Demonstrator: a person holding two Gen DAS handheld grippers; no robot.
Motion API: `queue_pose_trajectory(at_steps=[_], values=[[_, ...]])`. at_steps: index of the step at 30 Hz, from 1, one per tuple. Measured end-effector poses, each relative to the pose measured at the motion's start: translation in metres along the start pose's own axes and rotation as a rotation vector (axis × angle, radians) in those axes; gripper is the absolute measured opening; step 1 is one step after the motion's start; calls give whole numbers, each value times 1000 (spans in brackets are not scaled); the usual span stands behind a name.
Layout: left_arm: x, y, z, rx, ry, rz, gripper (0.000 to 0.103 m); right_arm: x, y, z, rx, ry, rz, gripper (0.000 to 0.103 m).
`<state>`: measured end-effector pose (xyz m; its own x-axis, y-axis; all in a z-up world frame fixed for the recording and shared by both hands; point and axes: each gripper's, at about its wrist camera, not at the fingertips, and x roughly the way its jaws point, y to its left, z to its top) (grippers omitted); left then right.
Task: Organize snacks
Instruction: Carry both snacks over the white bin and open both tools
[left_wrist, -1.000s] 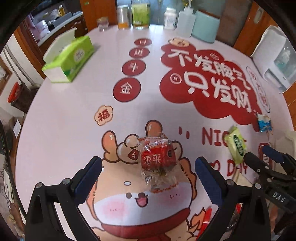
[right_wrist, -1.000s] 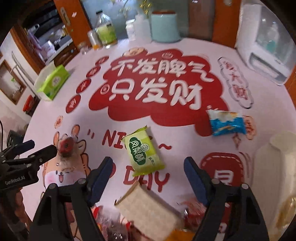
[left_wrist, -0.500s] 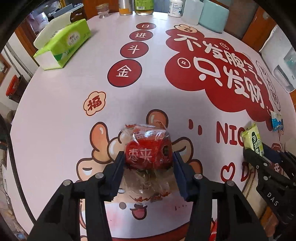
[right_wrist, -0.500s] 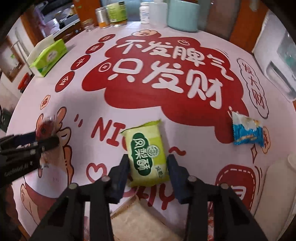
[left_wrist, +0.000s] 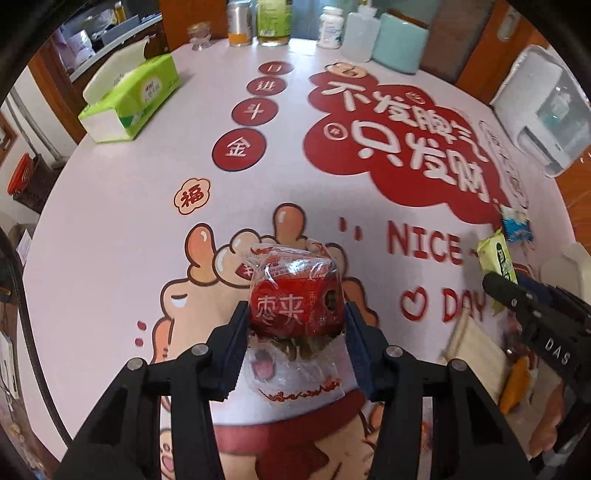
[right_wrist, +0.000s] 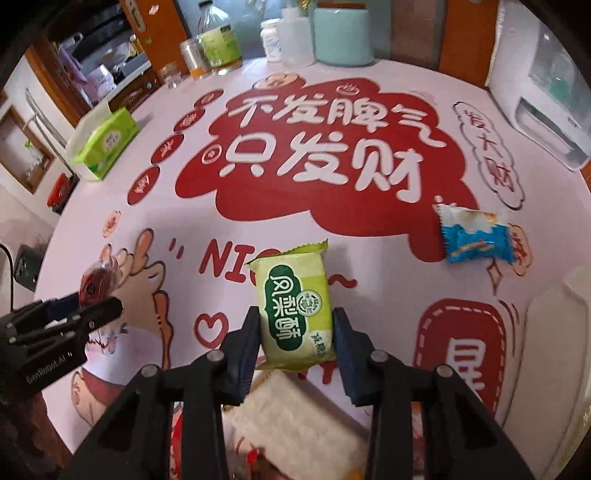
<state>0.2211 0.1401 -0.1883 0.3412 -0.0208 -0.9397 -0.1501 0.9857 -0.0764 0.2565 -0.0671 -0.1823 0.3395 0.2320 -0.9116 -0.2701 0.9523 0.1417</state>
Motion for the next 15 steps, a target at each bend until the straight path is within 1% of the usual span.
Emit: queue_pose_trajectory(at_steps=[3,6,9,11,12,15], values=[[-19,-6,-9,24,-18,-17,48,-22,-8,-7,32,-28,13,38],[-39,-20,-19,59,-36,-38,48,-41,-15,-14,57,-54,23,38],[-65,-47,-25,121,-67,-66,48,-67,-24,-25,84,-80,36,38],[-83,-66,-26,164,-95,-81,48,-92,-33,-32,99,-107,44,38],[-96,-78,-26,190,-119,-93,48,-101,-37,-34,104,-118,45,38],[-133,-115,-19,254,-191,-132,48,-150,-57,-38,115,-182,32,38]])
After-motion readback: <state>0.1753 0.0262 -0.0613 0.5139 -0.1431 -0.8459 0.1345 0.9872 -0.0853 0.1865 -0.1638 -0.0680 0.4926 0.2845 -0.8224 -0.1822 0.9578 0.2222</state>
